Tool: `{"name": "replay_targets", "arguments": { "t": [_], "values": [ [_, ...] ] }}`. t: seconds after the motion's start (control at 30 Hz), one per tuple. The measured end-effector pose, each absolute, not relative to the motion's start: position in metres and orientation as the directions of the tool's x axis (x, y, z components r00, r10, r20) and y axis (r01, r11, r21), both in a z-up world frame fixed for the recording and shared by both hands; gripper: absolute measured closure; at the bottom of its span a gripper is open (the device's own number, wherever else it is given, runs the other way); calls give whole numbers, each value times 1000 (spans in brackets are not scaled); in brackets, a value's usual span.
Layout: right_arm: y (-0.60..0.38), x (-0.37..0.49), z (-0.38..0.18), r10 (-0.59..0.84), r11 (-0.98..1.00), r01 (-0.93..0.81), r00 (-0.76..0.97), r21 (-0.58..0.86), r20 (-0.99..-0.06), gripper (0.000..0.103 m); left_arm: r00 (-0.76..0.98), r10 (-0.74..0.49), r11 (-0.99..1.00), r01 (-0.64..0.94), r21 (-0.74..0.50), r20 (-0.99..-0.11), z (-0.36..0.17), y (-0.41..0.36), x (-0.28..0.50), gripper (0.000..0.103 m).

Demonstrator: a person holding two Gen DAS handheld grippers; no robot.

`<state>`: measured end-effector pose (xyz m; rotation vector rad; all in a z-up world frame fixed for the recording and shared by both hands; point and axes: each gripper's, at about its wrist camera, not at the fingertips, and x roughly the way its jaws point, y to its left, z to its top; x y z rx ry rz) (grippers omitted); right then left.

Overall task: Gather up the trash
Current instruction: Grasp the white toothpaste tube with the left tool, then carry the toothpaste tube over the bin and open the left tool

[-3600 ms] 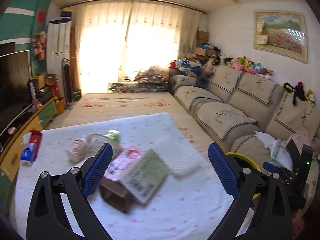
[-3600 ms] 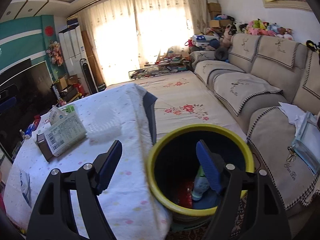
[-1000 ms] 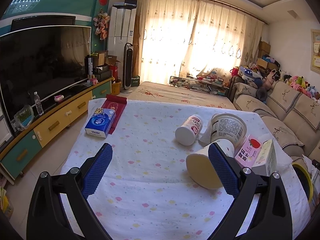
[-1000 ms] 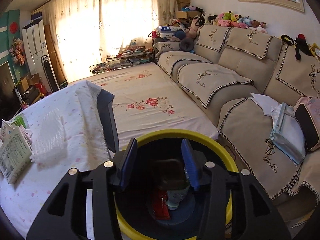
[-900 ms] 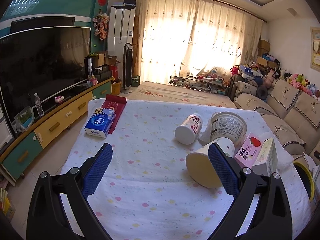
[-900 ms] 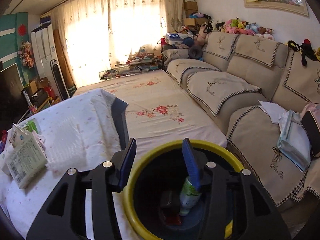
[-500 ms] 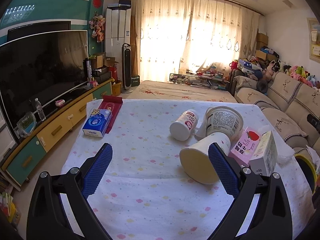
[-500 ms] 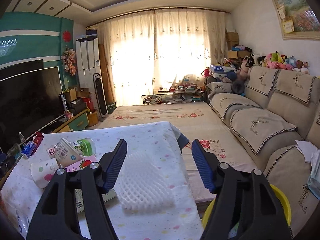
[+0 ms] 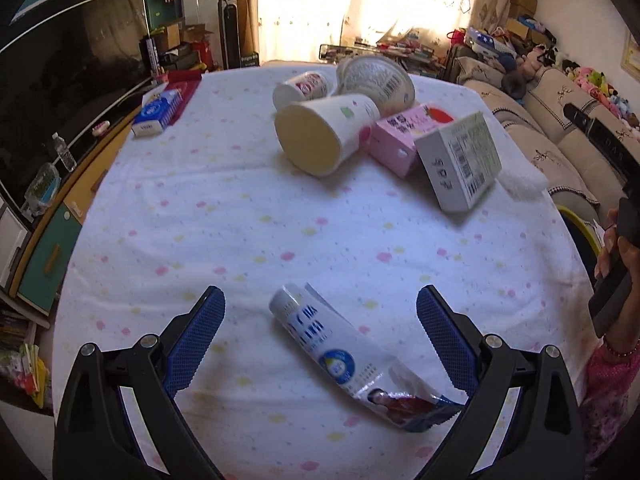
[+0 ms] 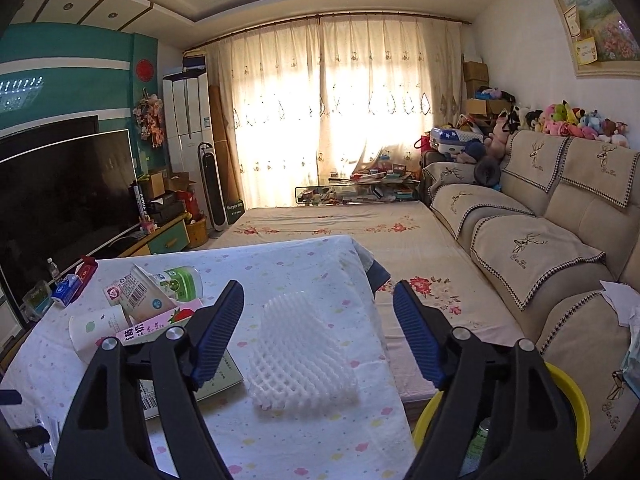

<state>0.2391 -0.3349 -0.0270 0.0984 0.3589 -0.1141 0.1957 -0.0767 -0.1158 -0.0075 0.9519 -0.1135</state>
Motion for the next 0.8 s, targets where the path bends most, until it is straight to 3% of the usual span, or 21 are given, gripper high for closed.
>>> {"name": "replay_targets", "arguments": {
  "t": [0.3,0.5,0.57,0.63,0.8],
  "values": [
    [-326,237,-28,-100,991,124,932,48,-347,29,482,-86,996,39,-77,-872,-140,-78,197,10],
    [-330,238,-28,-100,989,131,931,64,-351,27,486,-61,997,70,-31,-872,-136,-87,194,37],
    [-331,238,-28,-101,989,133,930,68,-352,27,491,-51,997,72,-17,-869,-134,-87,194,49],
    [-332,238,-28,-100,989,132,930,69,-353,27,495,-53,997,82,-15,-867,-132,-87,193,69],
    [-335,236,-26,-100,988,135,935,80,-341,27,499,-99,991,131,-38,-861,-128,-93,189,73]
  ]
}}
